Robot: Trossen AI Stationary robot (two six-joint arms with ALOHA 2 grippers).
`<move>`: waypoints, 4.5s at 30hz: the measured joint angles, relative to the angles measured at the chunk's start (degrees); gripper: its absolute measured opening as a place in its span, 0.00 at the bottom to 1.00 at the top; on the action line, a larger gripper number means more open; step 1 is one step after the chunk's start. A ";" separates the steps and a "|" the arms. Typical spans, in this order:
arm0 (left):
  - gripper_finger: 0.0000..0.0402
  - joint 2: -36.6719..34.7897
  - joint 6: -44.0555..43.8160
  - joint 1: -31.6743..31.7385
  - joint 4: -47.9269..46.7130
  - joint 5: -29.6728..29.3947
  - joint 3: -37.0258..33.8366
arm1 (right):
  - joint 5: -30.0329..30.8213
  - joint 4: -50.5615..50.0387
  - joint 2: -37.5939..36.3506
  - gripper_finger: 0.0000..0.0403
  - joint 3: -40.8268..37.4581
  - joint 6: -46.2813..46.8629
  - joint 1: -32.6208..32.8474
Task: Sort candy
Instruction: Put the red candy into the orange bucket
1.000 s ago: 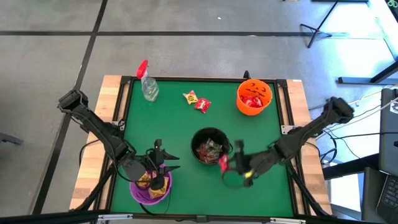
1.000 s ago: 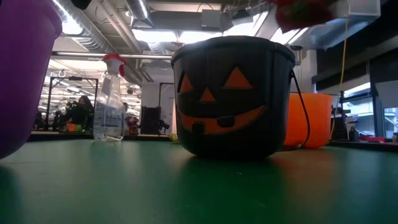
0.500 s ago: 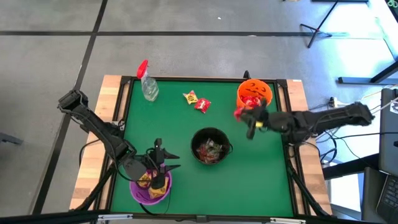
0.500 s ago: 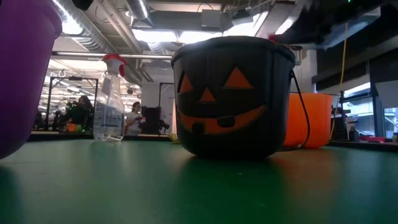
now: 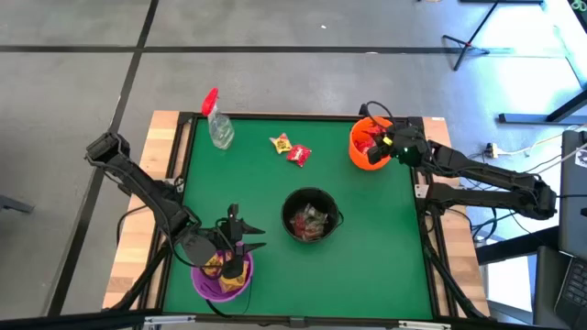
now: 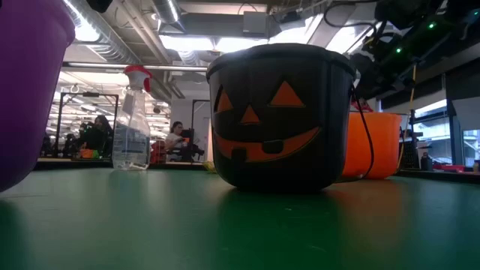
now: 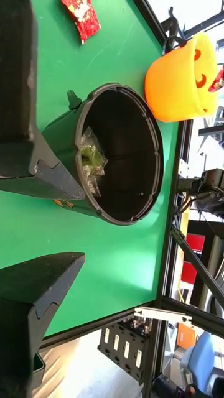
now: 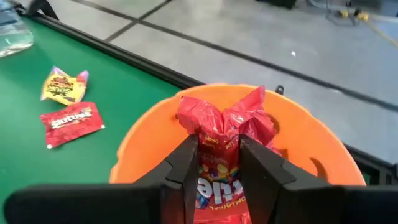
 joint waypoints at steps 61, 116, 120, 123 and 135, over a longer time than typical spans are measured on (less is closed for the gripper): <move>0.34 -3.90 26.92 59.06 -0.48 36.83 0.07 | -32.44 30.08 8.74 0.55 0.11 -6.80 -5.31; 0.58 31.95 34.66 62.85 20.28 44.38 4.08 | -22.66 49.29 31.06 0.55 5.51 -13.73 7.41; 0.58 34.83 35.23 62.65 20.18 44.23 6.45 | -22.66 49.25 31.06 0.55 5.51 -13.73 7.41; 0.58 37.39 35.23 62.75 19.71 44.12 7.97 | -22.65 49.18 31.06 0.55 5.51 -13.73 7.40; 0.38 40.11 36.13 62.14 18.38 42.10 10.21 | -20.72 48.85 31.06 0.55 5.51 -13.75 7.39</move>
